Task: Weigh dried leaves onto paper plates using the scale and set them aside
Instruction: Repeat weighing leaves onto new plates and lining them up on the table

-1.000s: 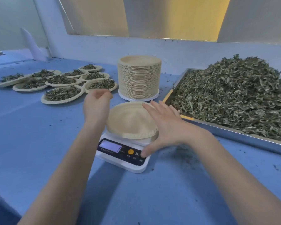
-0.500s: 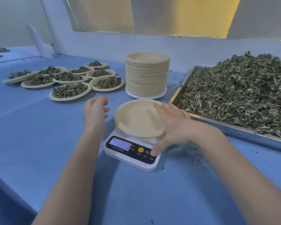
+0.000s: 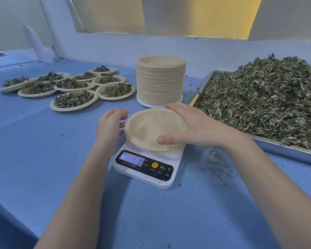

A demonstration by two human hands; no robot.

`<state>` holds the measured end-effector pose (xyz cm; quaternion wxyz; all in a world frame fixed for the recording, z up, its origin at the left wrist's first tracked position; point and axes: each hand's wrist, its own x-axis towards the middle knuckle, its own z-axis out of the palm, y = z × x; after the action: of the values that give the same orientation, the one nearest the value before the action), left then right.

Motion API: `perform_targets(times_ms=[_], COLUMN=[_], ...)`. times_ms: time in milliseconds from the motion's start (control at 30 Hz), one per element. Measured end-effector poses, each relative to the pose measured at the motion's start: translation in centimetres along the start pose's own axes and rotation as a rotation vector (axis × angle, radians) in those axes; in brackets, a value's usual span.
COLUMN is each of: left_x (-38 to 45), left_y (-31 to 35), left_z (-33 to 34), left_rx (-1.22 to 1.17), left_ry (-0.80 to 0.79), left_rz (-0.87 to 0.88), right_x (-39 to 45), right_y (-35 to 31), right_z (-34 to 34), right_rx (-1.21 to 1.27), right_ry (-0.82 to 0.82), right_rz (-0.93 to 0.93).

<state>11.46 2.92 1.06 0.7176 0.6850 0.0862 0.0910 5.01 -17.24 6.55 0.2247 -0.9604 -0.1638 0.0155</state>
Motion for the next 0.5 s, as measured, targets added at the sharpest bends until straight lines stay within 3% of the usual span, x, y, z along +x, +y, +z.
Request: perform_targets(times_ms=[233, 367, 500], left_x=[-0.7, -2.1, -4.3], left_y=[0.5, 1.9, 4.4], left_z=[-0.1, 0.9, 6.0], left_rx=[-0.001, 0.089, 0.246], left_ry=[0.018, 0.001, -0.206], left_rz=[0.020, 0.245, 0.405], right_x=[0.3, 0.2, -0.1], right_y=[0.6, 1.6, 2.8], right_z=[-0.1, -0.7, -2.1], right_rx=[0.039, 0.086, 0.096], right_ry=[0.050, 0.047, 0.127], right_rz=[0.007, 0.012, 0.063])
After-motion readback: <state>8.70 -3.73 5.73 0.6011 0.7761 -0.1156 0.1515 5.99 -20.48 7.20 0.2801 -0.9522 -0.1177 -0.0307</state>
